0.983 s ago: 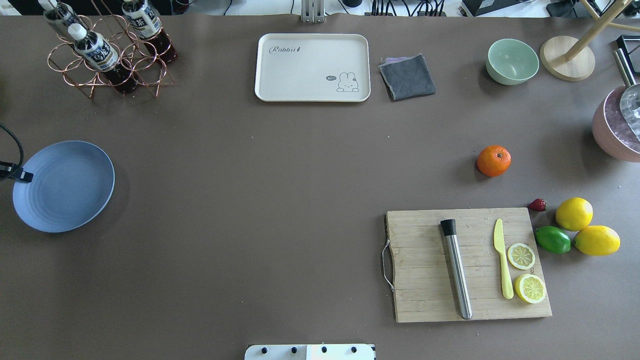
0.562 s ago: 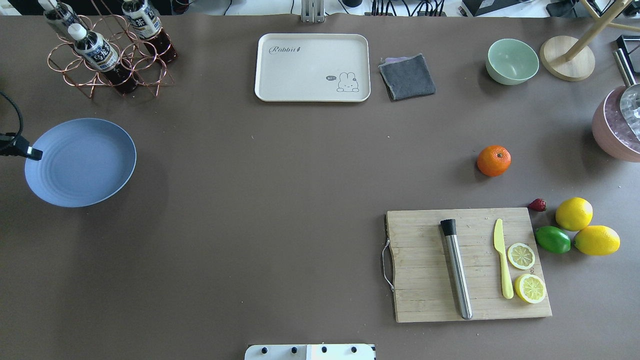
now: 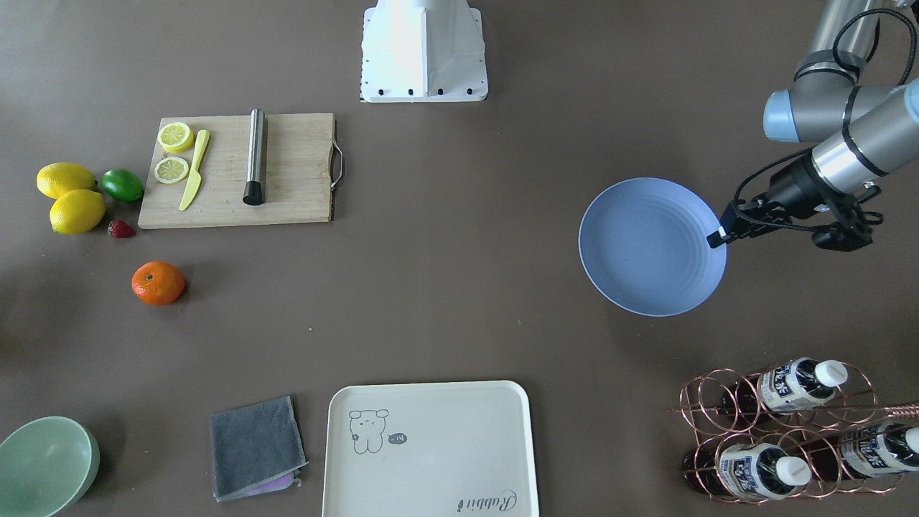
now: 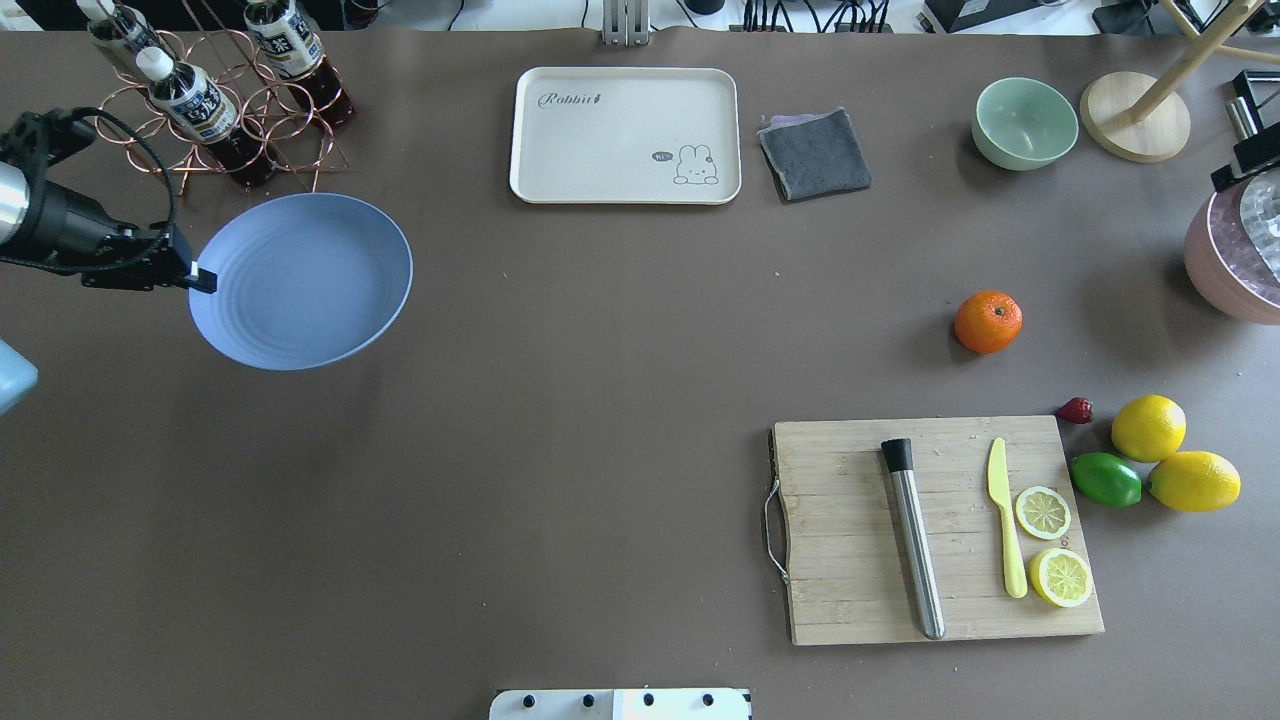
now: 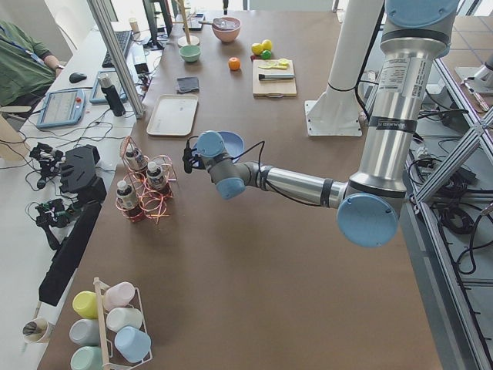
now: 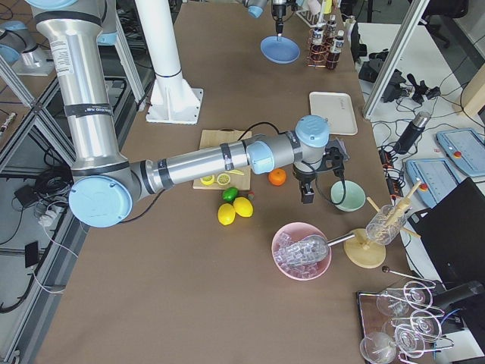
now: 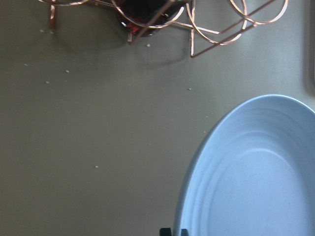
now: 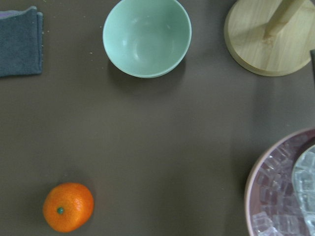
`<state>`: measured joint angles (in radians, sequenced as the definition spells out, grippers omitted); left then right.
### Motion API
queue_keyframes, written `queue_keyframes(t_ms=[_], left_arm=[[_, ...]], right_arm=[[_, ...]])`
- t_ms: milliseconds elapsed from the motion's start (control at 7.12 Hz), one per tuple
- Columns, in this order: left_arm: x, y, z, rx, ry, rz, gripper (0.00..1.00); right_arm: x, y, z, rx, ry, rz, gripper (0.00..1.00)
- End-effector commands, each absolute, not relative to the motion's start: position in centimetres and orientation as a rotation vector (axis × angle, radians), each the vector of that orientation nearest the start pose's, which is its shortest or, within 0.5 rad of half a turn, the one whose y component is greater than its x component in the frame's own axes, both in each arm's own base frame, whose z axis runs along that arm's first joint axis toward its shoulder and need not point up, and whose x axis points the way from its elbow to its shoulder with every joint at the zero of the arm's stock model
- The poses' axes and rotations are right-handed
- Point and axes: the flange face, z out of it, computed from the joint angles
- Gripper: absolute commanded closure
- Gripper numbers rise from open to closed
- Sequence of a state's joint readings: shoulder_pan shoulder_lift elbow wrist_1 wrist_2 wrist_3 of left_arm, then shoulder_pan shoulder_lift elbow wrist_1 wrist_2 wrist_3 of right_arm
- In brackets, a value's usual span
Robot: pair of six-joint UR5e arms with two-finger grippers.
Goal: Pick orange to plate
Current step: 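Slide the blue plate to center with left gripper while right gripper reaches the orange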
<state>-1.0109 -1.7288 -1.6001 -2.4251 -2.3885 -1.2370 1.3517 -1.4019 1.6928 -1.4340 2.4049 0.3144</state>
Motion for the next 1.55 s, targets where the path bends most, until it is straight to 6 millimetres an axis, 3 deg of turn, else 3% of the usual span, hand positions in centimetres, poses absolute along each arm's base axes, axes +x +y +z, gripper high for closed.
queue_keyframes(t_ms=[0, 281, 421, 562, 702, 983, 1264, 1405], left_arm=[[32.9, -47.7, 39.9, 0.008, 1.253, -0.246, 1.00], [42.6, -45.4, 33.2, 0.017, 1.272, -0.314, 1.00], [48.4, -42.4, 29.8, 0.008, 1.276, -0.349, 1.00], [52.3, -40.2, 27.0, 0.034, 1.266, -0.378, 1.00], [54.5, -37.9, 26.0, 0.023, 1.266, -0.401, 1.00], [56.3, -35.3, 25.8, 0.031, 1.267, -0.406, 1.00], [56.4, -35.4, 26.1, 0.031, 1.262, -0.404, 1.00], [55.0, -37.4, 26.4, 0.054, 1.257, -0.424, 1.00]], right_arm=[[-17.1, -56.4, 44.7, 0.185, -0.907, -0.055, 0.00], [-24.8, -55.7, 42.8, 0.187, -0.869, -0.099, 0.00], [-26.2, -55.3, 43.0, 0.167, -0.865, -0.100, 0.00], [-27.1, -55.3, 43.4, 0.158, -0.858, -0.105, 0.00], [-27.7, -55.1, 43.9, 0.155, -0.843, -0.109, 0.00], [-28.2, -54.9, 46.5, 0.117, -0.814, -0.101, 0.00], [-29.0, -55.2, 48.3, 0.082, -0.794, -0.096, 0.00], [-29.1, -55.2, 48.3, 0.083, -0.795, -0.098, 0.00]])
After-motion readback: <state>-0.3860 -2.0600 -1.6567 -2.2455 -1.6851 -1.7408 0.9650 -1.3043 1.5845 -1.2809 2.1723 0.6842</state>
